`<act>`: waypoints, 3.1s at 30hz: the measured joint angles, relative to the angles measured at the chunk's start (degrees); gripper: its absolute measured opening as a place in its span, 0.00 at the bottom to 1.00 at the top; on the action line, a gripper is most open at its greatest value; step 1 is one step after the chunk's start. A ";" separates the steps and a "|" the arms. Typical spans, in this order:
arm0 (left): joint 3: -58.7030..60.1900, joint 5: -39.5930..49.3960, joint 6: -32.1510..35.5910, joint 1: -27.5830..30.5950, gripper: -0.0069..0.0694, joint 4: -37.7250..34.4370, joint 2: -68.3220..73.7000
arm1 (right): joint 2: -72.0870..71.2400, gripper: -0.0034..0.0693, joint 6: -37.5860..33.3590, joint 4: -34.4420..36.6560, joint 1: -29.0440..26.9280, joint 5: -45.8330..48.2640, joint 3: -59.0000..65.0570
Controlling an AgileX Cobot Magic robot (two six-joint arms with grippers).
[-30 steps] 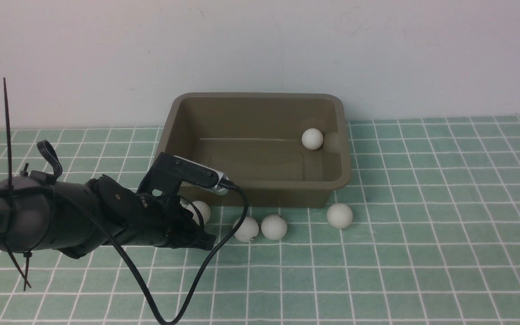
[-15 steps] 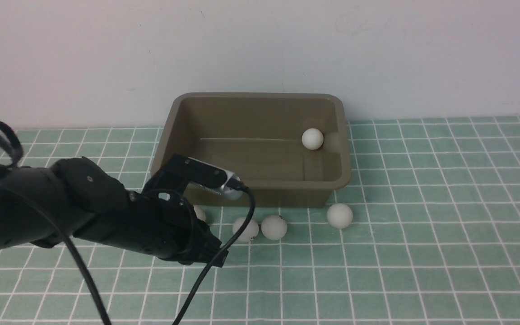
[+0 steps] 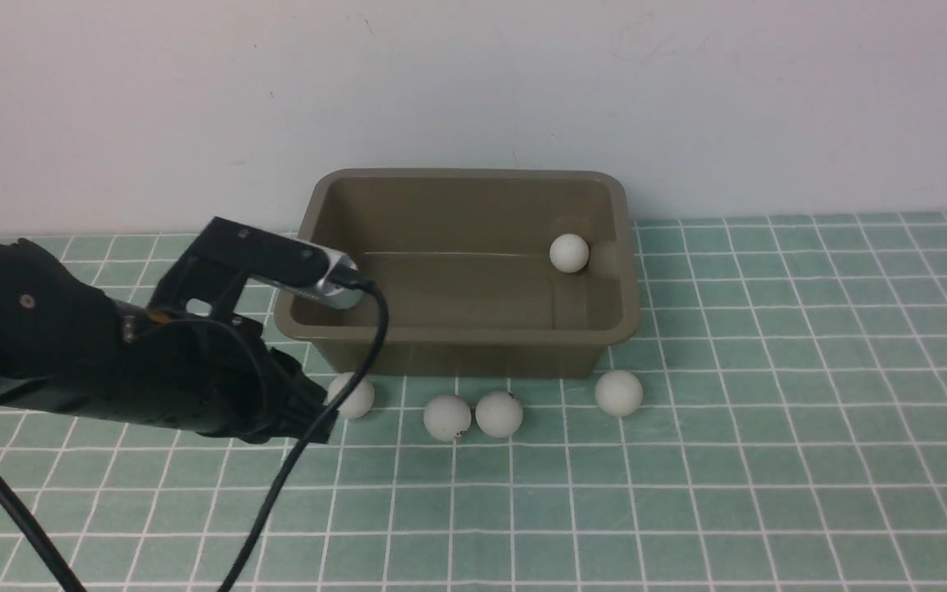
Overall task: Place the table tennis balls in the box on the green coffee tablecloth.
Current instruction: 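Reach for and grasp a ping pong ball on the table beside the basket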
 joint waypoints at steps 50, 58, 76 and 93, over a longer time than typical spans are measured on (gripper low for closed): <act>5.39 -30.75 61.10 -13.97 0.73 -63.93 14.04 | 0.00 0.58 -1.58 -1.39 0.00 -0.47 0.00; 3.59 -30.83 60.02 -13.97 0.73 -67.28 15.46 | 0.00 0.58 -1.59 -1.47 0.00 -0.47 0.00; 1.15 -35.70 60.01 -13.97 0.73 -71.40 20.71 | 0.00 0.58 -1.77 -1.46 0.00 -0.47 0.00; -4.04 -35.91 60.68 -14.03 0.68 -70.68 26.31 | 0.00 0.58 -1.77 -1.46 0.00 -0.60 0.00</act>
